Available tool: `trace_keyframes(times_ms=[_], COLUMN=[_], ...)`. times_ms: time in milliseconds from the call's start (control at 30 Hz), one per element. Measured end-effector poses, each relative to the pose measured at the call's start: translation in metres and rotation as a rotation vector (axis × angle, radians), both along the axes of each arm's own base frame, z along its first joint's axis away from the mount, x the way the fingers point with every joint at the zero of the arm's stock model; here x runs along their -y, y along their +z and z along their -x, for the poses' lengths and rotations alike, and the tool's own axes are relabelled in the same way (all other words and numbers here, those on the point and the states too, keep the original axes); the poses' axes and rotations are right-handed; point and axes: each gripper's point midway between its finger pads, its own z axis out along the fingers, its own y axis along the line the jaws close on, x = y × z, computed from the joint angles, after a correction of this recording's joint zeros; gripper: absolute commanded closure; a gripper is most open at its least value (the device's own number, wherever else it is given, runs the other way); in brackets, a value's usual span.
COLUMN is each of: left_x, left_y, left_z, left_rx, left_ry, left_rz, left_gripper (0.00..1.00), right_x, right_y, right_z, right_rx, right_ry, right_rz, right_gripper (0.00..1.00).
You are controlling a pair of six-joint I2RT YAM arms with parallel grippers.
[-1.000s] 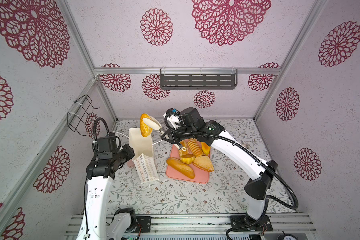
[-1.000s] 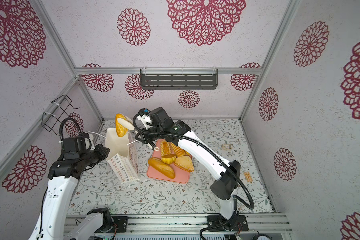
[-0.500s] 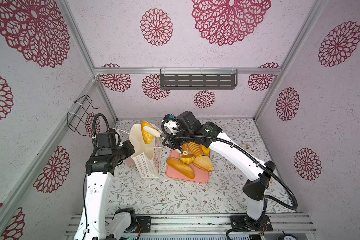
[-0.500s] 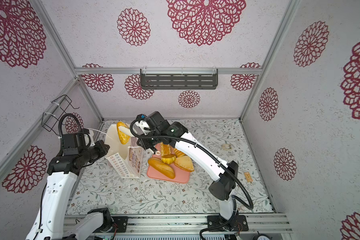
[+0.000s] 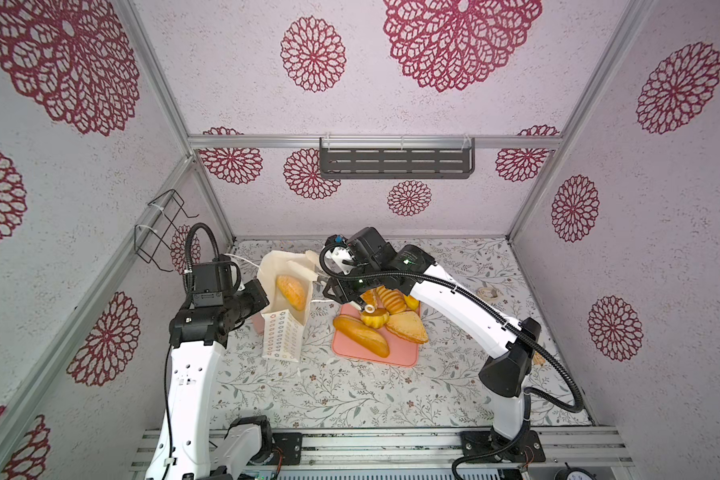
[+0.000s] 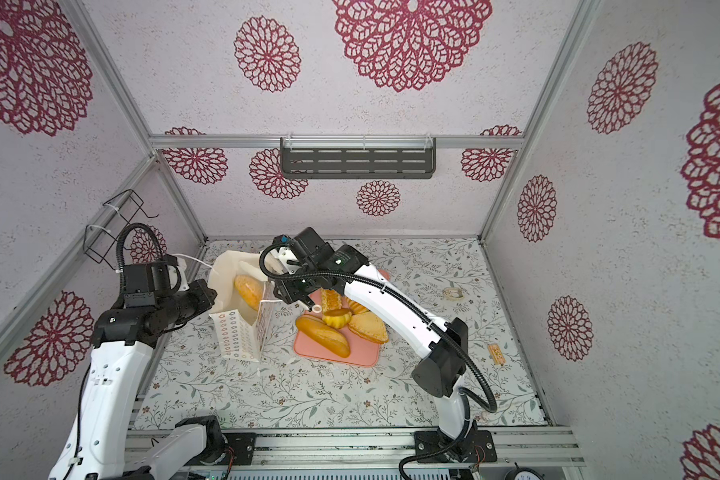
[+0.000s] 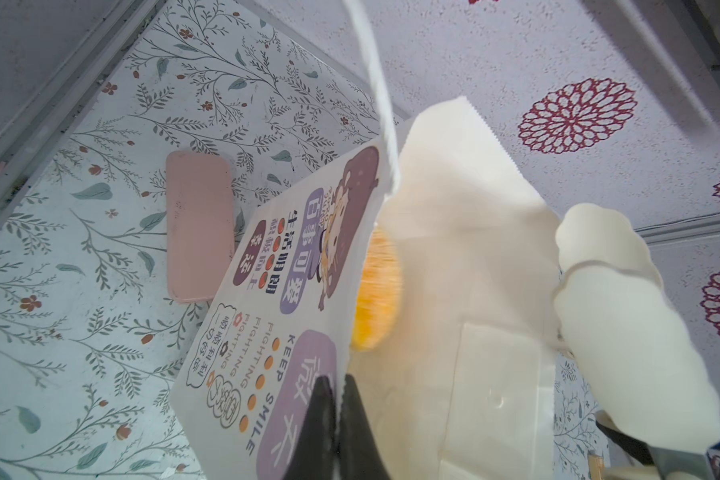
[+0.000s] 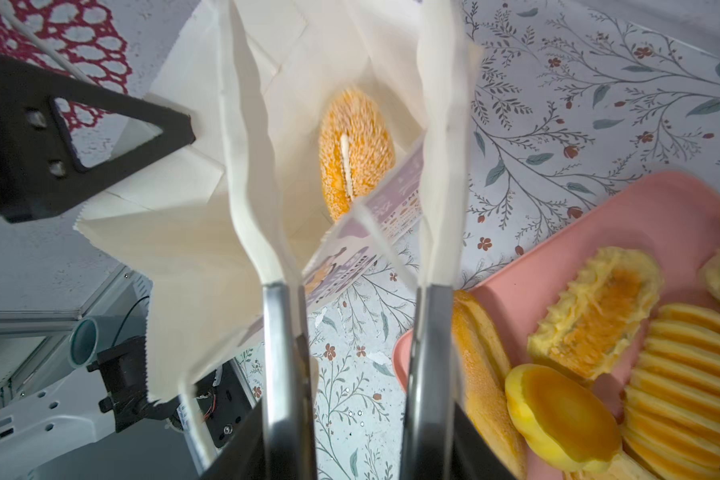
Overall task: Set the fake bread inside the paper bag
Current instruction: 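Open the tongs over the bag to drop the bun inside, then swing the tongs in the right gripper back over the pink tray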
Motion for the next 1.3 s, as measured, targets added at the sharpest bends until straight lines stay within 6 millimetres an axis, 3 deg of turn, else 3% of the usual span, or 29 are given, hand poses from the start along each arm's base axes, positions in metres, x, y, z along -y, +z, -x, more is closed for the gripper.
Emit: trace_keyframes(times_ms=[333,533,667,800,900,1033,1300], left_x=[0.004,0.008,0.01,0.01,0.01,0.011,0.006], left_y=[-0.004,-0.006,-0.006,-0.006,-0.008,-0.008,-0.009], left_z=[-0.003,-0.006,-0.008,-0.009,-0.01,-0.011,-0.01], left_rx=[0.006,0.013,0.021,0.027,0.027,0.04,0.062], left_ry=[-0.004,-0.003,-0.001,0.006,0.012,0.018,0.052], left_rz=[0.028,0.061,0.08,0.112,0.147,0.192,0.299], left_gripper=[1.0,1.0,1.0,1.0,1.0,1.0,1.0], right_x=[-0.003,0.008,0.041,0.097,0.138,0.176,0.193], right_y=[0.004,0.021,0.049,0.08,0.086,0.065,-0.034], right_z=[-0.002,-0.008,-0.011,-0.023,-0.03,-0.036,-0.021], right_rx=[0.013,0.055,0.091,0.129,0.134,0.092,-0.113], right_ry=[-0.002,-0.045,-0.111,-0.228,-0.322,-0.413,-0.445], right_rz=[-0.021,-0.038,-0.083,-0.151,-0.179,-0.154,0.007], right_gripper=[0.52,0.52,0.52,0.52,0.52,0.53,0.54])
